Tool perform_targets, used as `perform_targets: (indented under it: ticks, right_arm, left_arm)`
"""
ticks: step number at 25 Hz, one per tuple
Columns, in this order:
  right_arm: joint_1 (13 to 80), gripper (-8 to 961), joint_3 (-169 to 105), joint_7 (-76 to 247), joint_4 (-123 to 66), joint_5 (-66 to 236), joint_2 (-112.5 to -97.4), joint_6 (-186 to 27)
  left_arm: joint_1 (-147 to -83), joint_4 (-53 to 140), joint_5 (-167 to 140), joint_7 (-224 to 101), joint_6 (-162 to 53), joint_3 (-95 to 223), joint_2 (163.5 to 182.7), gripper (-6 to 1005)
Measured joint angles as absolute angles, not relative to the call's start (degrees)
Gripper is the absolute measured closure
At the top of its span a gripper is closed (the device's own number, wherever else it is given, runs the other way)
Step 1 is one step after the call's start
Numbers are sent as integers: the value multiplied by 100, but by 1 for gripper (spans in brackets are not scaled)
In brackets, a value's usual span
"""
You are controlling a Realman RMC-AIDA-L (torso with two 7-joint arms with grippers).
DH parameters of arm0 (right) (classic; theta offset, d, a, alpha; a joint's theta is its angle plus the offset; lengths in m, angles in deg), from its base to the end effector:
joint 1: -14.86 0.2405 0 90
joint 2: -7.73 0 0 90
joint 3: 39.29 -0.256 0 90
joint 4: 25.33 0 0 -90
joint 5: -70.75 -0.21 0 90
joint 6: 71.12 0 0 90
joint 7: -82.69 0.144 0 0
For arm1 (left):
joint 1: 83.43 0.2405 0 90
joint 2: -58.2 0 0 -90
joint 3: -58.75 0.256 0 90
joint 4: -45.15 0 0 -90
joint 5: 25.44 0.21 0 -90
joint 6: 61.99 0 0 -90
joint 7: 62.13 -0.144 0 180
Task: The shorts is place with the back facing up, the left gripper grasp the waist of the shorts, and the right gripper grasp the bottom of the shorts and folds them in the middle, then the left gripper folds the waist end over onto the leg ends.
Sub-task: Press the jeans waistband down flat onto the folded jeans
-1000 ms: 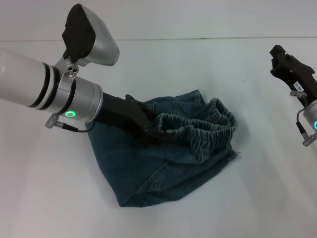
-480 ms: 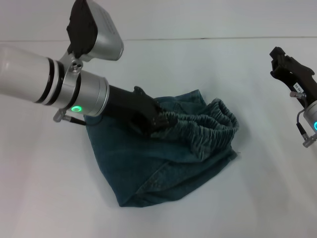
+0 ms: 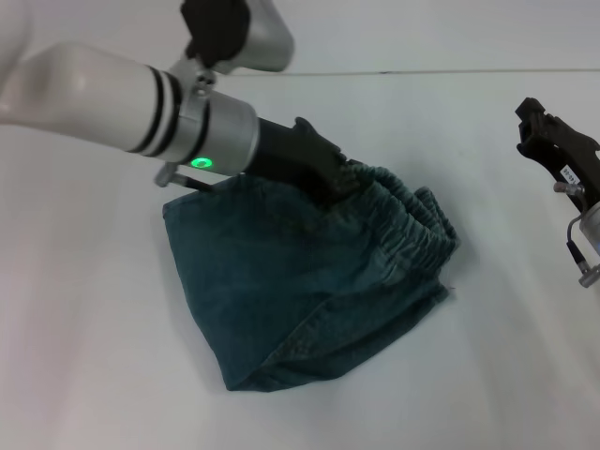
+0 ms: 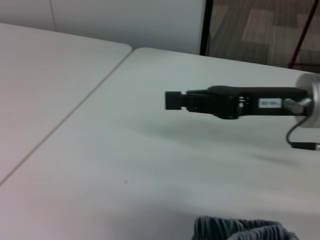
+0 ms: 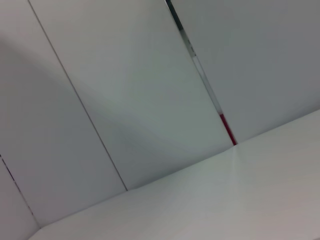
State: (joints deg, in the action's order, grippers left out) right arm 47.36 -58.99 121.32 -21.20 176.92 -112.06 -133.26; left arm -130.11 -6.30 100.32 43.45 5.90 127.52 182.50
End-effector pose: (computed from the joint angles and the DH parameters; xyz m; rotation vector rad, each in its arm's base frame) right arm 0.3115 0.3571 -0.0323 -1.6135 0.9764 0.9774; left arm -0.1204 0.3995 -0.0670 -2.8660 -0.3146 -0.1483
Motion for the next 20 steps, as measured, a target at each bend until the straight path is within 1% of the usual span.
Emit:
perform_targets:
  ticks: [7, 15, 18, 20]
  right_arm:
    - [4673, 940, -5843, 12136, -2075, 17692, -11223, -13325]
    - [4650, 939, -5658, 12244, -2080, 17692, -11224, -13351]
    - [4642, 939, -5609, 12370, -2121, 17692, -11213, -13377]
    - [4638, 938, -5583, 12436, -2141, 17692, -11207, -13406]
  left_arm:
    - [-13117, -300, 9756, 4404, -447, 13610, 18275, 896]
    - [-12802, -398, 9202, 4464, -942, 13933, 18282, 766]
    - [-12529, -623, 8814, 4417, -917, 13776, 18282, 717]
    - [-12284, -783, 8451, 4323, -875, 13635, 18282, 642]
